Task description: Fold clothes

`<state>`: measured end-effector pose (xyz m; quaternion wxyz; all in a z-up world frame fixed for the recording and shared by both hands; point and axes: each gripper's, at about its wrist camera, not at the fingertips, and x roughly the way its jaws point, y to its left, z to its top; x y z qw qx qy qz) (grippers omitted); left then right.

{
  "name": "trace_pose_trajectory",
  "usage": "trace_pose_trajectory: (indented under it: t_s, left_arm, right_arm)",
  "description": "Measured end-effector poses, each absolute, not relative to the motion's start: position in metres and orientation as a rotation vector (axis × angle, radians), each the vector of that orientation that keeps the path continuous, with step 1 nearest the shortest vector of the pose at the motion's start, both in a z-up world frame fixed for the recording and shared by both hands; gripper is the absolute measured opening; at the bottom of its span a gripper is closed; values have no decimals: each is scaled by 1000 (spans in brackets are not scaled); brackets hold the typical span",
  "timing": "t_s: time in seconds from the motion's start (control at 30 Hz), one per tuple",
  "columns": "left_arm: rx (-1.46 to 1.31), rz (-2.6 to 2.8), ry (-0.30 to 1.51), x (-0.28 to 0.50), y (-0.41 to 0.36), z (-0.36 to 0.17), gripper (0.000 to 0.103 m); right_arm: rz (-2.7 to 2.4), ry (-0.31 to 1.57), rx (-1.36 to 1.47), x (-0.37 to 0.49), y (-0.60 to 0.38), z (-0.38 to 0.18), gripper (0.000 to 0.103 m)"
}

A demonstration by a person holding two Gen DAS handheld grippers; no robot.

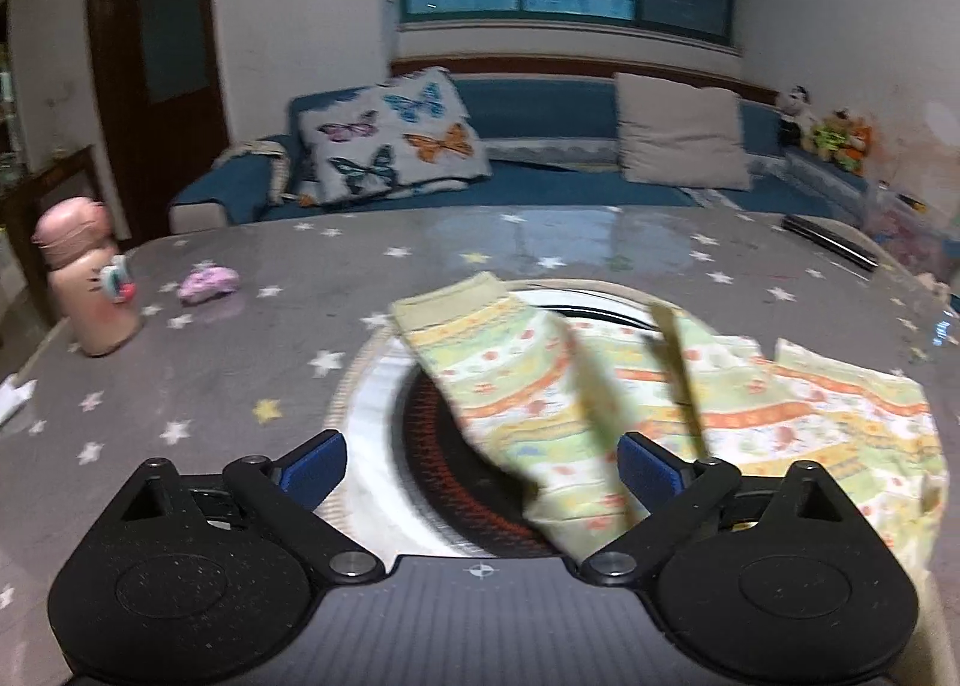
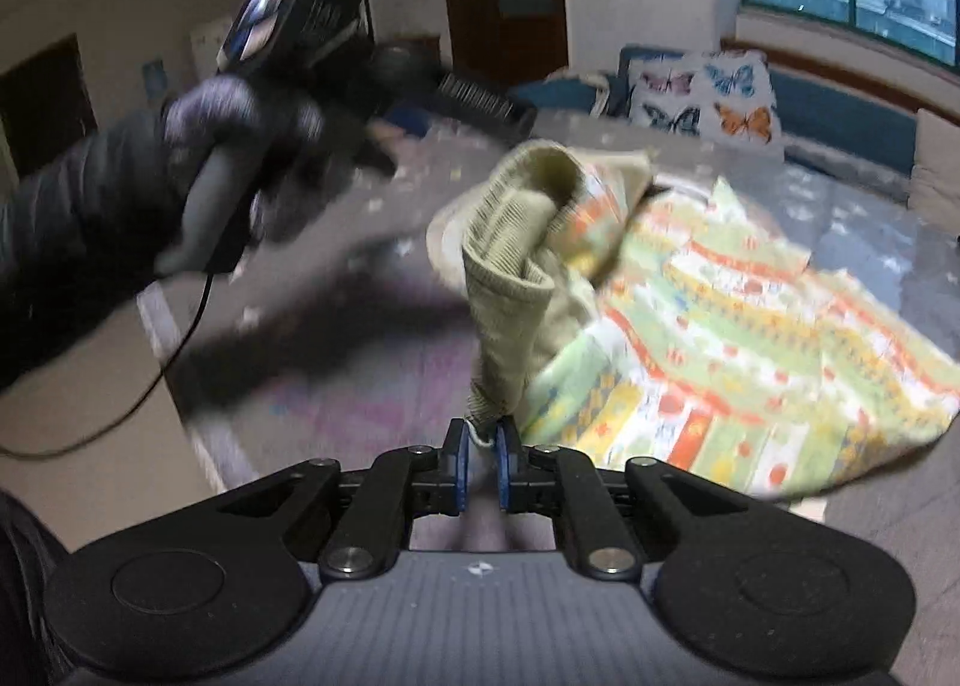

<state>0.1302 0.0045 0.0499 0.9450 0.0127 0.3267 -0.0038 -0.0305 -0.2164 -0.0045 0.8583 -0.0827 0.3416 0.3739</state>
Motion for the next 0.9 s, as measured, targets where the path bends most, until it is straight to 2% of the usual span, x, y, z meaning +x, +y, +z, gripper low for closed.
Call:
trace_pose_trajectory:
  t_s: [0.07,0.17,0.27,0.37,0.43,0.47,0.5,0.63,0.7,0.73,0.8,0.87,0.9]
  left_arm:
    - [36,-37,673,137,-3,49,94]
    - [40,-77,683,147,-11,49,92]
    - [53,-89,673,157,-18,54,92]
    - [116,-128,682,170,-30,55,92]
    - [133,-137,715,181,-34,49,92]
    - [137,-139,736,188,-35,45,89]
    - [137,-137,754,192,-35,41,83]
    - [139,-177,813,200,-34,26,69]
    - [145,-204,840,203,-34,18,53]
    - [147,-212,848,203,-34,16,49]
    - [149,-228,862,204,-33,11,30]
    - [142,-249,866,202,-32,10,17]
    - [140,-257,865,200,-31,10,14]
  right_arm:
    - [795,736,-179,-32,-219,-3,14]
    - [792,730,-150,-27,-231,11,27]
    - [760,698,-126,-12,-241,26,33]
    - [699,664,-109,12,-247,36,46]
    - [650,653,-102,33,-248,39,47]
    - [626,653,-101,45,-246,39,51]
    - [602,653,-100,58,-245,38,56]
    - [529,665,-108,107,-240,31,58]
    - [503,666,-131,127,-234,26,64]
    - [494,670,-142,138,-230,23,64]
    - [478,685,-155,157,-224,15,66]
    - [471,702,-159,174,-218,7,66]
    - [470,712,-160,183,-213,2,66]
